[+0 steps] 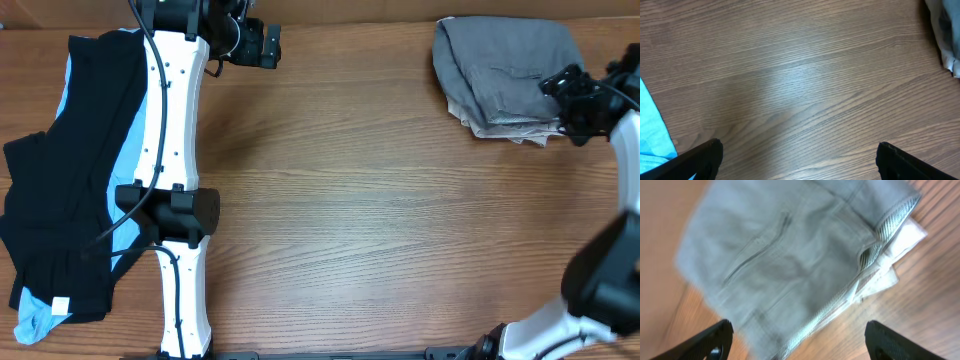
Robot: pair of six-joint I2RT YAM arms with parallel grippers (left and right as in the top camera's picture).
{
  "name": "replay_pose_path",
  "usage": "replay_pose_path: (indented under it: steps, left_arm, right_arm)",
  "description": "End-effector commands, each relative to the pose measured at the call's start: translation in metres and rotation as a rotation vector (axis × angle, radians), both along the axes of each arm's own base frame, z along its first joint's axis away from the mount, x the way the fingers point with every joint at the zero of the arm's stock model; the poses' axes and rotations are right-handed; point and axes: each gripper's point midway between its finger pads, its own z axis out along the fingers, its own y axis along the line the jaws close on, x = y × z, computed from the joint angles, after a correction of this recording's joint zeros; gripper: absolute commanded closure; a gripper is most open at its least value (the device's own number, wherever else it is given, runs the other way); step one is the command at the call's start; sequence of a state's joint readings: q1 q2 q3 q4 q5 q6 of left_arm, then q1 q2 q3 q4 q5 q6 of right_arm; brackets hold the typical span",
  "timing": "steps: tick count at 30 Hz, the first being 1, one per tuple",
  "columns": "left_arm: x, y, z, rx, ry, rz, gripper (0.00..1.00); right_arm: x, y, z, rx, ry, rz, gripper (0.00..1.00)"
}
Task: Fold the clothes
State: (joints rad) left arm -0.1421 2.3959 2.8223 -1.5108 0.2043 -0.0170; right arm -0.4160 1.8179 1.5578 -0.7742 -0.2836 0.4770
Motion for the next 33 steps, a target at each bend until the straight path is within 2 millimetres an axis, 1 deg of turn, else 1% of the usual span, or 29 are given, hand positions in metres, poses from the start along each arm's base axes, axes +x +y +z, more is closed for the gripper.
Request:
replay_pose_path:
  steps: [1,2,3,4,5,6,7,8,9,10,12,14,17,20,23,24,25,28,29,31,33]
  left_arm:
    - [0.001,0.003,-0.003,0.006,0.004,0.005,0.00]
    - [0.001,0.003,-0.003,0.006,0.004,0.005,0.00]
    - [0.001,0.003,-0.003,0.006,0.004,0.005,0.00]
    - [0.001,0.003,-0.003,0.006,0.004,0.005,0.00]
    - [0.001,0.003,-0.003,0.006,0.005,0.005,0.00]
    - [0.001,0.003,-0.003,0.006,0.004,0.005,0.00]
    - [0.002,0.003,-0.003,0.006,0.004,0.005,0.00]
    - [0.001,0.003,-0.003,0.006,0.004,0.005,0.00]
    - [0.001,0.003,-0.003,0.006,0.005,0.005,0.00]
    - [0.001,0.003,-0.003,0.006,0.004,0.005,0.00]
    - [0.001,0.003,-0.003,0.006,0.005,0.005,0.00]
    - [0.001,0.003,-0.003,0.006,0.004,0.005,0.00]
    - [0.001,0.003,-0.003,0.006,0.004,0.005,0.00]
    - [0.001,0.003,-0.003,0.006,0.005,0.005,0.00]
    - [0.001,0.003,-0.003,0.006,0.004,0.005,0.00]
    - [0.001,0.003,-0.003,0.006,0.004,0.005,0.00]
    - [0.001,0.003,-0.003,0.006,0.004,0.005,0.00]
    - [0.001,0.003,-0.003,0.006,0.004,0.005,0.00]
    - [0.001,0.003,-0.003,0.006,0.004,0.005,0.00]
    - [0.001,0.003,-0.003,0.006,0.004,0.005,0.00]
    - [0.001,0.003,-0.003,0.006,0.004,0.005,0.00]
  right_arm:
    - [-0.021,0.031,0.087,-0.145,-0.184,0.213,0.12]
    - [-0.025,0.038,0.095,-0.157,-0.204,0.256,0.12]
    - [-0.033,0.055,0.113,-0.185,-0.250,0.342,0.11]
    - [-0.040,0.065,0.124,-0.204,-0.275,0.390,0.09]
    - [-0.051,0.079,0.138,-0.221,-0.304,0.435,0.06]
    - [-0.062,0.090,0.149,-0.223,-0.319,0.455,0.00]
    - [-0.072,0.099,0.157,-0.223,-0.331,0.469,0.00]
    - [-0.086,0.111,0.168,-0.225,-0.345,0.487,0.00]
    - [-0.093,0.116,0.173,-0.229,-0.355,0.494,0.00]
    - [-0.106,0.124,0.184,-0.239,-0.376,0.505,0.00]
    - [-0.117,0.129,0.196,-0.256,-0.405,0.509,0.00]
    - [-0.125,0.131,0.204,-0.270,-0.428,0.507,0.00]
    - [-0.135,0.135,0.203,-0.261,-0.414,0.508,0.00]
    - [-0.146,0.128,0.189,-0.274,-0.330,0.478,0.00]
    - [-0.148,0.124,0.183,-0.306,-0.299,0.474,0.00]
    - [-0.149,0.126,0.185,-0.329,-0.310,0.496,0.00]
    - [-0.148,0.129,0.187,-0.374,-0.330,0.536,0.00]
    - [-0.149,0.148,0.192,-0.512,-0.418,0.670,0.00]
    - [-0.153,0.155,0.188,-0.549,-0.443,0.685,0.00]
    - [-0.161,0.167,0.181,-0.570,-0.500,0.709,0.00]
    - [-0.167,0.174,0.176,-0.581,-0.571,0.698,0.00]
